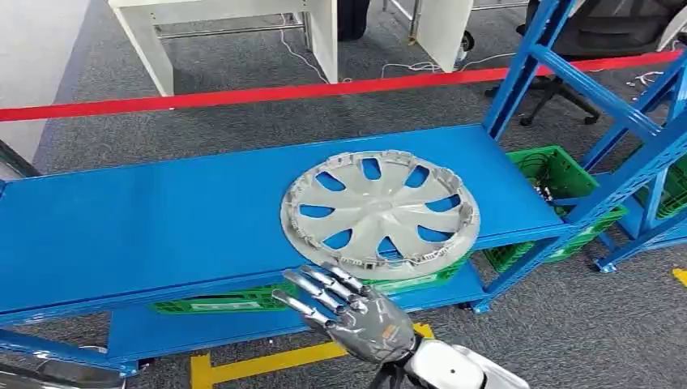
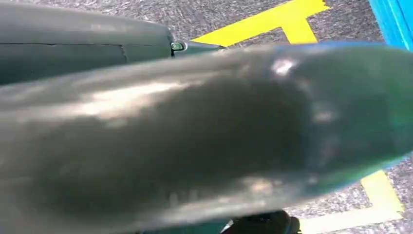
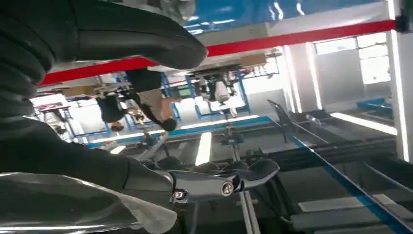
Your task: Take the parts from the cabinet and place them on the table.
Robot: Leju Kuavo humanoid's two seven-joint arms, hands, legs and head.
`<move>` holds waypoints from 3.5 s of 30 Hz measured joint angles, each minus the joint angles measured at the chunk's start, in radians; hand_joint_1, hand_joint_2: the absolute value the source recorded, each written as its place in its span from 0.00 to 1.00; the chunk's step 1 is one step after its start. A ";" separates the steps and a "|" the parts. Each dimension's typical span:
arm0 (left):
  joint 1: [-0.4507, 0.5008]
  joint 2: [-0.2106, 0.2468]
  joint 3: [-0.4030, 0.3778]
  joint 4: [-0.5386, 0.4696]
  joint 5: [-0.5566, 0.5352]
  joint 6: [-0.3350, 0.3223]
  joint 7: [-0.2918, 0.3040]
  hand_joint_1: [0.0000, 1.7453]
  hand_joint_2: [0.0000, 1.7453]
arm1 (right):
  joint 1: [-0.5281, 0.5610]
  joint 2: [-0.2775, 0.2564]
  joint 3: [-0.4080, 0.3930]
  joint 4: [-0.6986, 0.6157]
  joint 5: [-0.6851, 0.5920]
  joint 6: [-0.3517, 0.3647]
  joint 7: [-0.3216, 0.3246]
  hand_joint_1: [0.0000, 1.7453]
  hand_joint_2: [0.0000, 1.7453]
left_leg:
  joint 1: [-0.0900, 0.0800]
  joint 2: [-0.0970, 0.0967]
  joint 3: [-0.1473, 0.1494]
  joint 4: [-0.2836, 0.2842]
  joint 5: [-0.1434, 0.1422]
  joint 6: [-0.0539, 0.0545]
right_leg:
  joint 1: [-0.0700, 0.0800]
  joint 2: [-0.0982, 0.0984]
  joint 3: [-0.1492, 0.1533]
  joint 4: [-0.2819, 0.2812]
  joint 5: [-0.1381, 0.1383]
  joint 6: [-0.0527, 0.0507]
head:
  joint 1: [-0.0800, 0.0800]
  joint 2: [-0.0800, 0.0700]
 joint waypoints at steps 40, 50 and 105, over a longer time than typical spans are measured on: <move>-0.029 0.021 -0.081 0.000 -0.031 0.001 0.065 0.00 1.00 | -0.081 -0.088 0.050 0.235 0.107 -0.002 0.288 0.00 1.00 | 0.000 0.000 0.001 0.000 0.000 0.000 | 0.000 0.000 -0.001 0.000 0.000 0.000 | 0.000 0.000; -0.029 0.021 -0.081 0.000 -0.031 0.001 0.064 0.00 1.00 | -0.073 -0.107 0.033 0.220 0.108 -0.002 0.305 0.00 1.00 | 0.000 0.000 0.001 0.000 0.000 0.000 | 0.000 0.000 -0.001 0.000 0.000 0.000 | 0.000 0.000; -0.029 0.021 -0.082 0.000 -0.014 0.001 0.052 0.00 1.00 | -0.030 -0.192 -0.077 0.256 0.108 -0.003 0.300 0.00 1.00 | 0.000 0.000 0.000 0.000 0.000 0.000 | 0.000 0.000 0.000 0.000 0.001 0.001 | 0.000 0.000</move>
